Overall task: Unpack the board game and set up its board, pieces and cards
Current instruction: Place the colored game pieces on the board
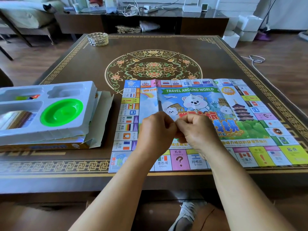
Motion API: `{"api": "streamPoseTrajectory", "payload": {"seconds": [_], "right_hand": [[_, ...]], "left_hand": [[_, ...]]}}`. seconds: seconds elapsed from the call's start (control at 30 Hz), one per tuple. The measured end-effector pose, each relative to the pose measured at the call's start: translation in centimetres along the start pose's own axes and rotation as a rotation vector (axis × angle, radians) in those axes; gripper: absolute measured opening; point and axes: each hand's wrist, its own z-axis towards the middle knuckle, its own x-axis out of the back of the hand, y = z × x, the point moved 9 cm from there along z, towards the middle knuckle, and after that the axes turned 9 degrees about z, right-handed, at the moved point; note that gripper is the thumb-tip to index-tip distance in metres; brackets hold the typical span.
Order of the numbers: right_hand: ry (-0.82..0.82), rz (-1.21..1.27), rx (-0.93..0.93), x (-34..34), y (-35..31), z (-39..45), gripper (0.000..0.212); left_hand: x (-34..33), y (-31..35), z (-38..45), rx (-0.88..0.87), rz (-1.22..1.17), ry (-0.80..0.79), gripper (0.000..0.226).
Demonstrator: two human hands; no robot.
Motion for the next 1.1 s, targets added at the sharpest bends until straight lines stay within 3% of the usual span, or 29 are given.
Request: {"api": "streamPoseTrajectory", "payload": {"seconds": [0.3,0.4,0.53,0.6,0.67,0.73,0.87,1.1], "right_hand": [[0.056,-0.026,0.015,-0.1,0.0,0.6,0.03],[0.106,-0.089,0.056,0.5,-0.6,0.4,0.029],[0.145,-0.151,0.096,1.9,-1.6,0.3,0.031],[0.129,-0.142,0.109,2.2,-1.8,0.4,0.028],[0.096,-0.138,0.127,2.3,-1.9,0.4,0.027],[0.07,-0.118,0.122,2.0,-1.8,0.4,0.023],[0.2,0.233,-0.033,3.9,0.2,1.3,0.018],[0.369,0.772,-0.41,7.3,5.0,3.1,0.031]], "left_hand": [[0.3,-0.4,0.3,0.102,-0.063,0.06,0.008],[0.1,0.3,0.2,0.042,-0.032,0.078,0.005],[-2.0,2.7,0.0,-0.282,-0.062,-0.089,0.05],[-3.4,3.3,-0.3,-0.36,-0.058,-0.207,0.069],[-4.2,3.4,-0.1,-0.341,-0.028,-0.237,0.073],[-4.0,3.5,0.9,-0.315,-0.025,-0.169,0.059],[-3.9,4.6,3.2,-0.183,-0.096,-0.066,0.024],[-7.9,8.1,6.8,-0.024,-0.361,-0.055,0.024]]}}
